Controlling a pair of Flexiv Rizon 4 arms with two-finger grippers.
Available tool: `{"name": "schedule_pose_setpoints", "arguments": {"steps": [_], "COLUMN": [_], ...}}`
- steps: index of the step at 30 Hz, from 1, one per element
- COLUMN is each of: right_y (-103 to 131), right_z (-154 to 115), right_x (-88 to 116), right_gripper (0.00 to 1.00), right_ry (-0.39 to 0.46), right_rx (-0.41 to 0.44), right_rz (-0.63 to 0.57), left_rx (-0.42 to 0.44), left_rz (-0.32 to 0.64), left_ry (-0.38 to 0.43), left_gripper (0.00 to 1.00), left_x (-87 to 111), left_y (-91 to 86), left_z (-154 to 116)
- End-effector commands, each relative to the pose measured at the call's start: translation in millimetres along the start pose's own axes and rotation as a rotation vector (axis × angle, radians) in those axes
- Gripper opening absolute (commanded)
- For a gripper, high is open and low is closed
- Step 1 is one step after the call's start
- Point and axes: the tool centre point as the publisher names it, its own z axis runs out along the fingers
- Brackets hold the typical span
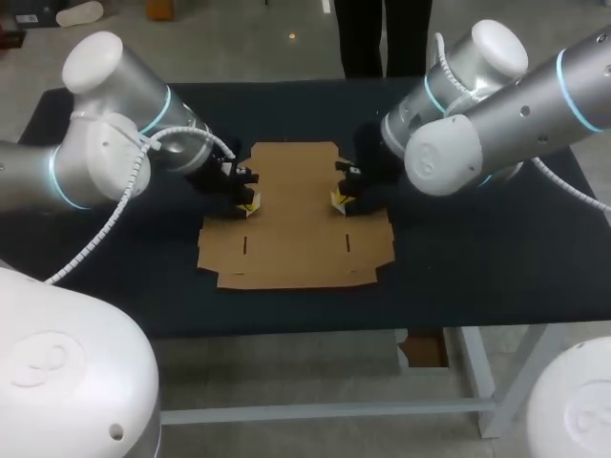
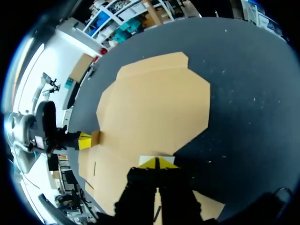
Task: Assemble the packaging by folding the flat box into shape, placing the metal phone stand inside, and closing the box properly
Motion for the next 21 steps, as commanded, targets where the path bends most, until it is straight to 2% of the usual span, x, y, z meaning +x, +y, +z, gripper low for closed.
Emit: {"name": "schedule_pose_setpoints", "arguments": {"steps": [1,21], "right_y": [-0.4,0.0], "right_z": [5.0,13.0], "right_x": [3.3,4.7], "right_gripper": [0.0,0.0], "right_ry": [-0.014,-0.057], "right_rx": [-0.002,0.016], "right_rz": [0.0,-0.007], "left_rx": [-0.008,-0.036], "left_rz": [-0.001,0.007], "left_ry": [-0.012,-0.017], "left_gripper": [0.0,0.0], "left_x": [2.4,3.6], "left_y": [-2.5,-3.2], "left_z": [3.0,11.3]}}
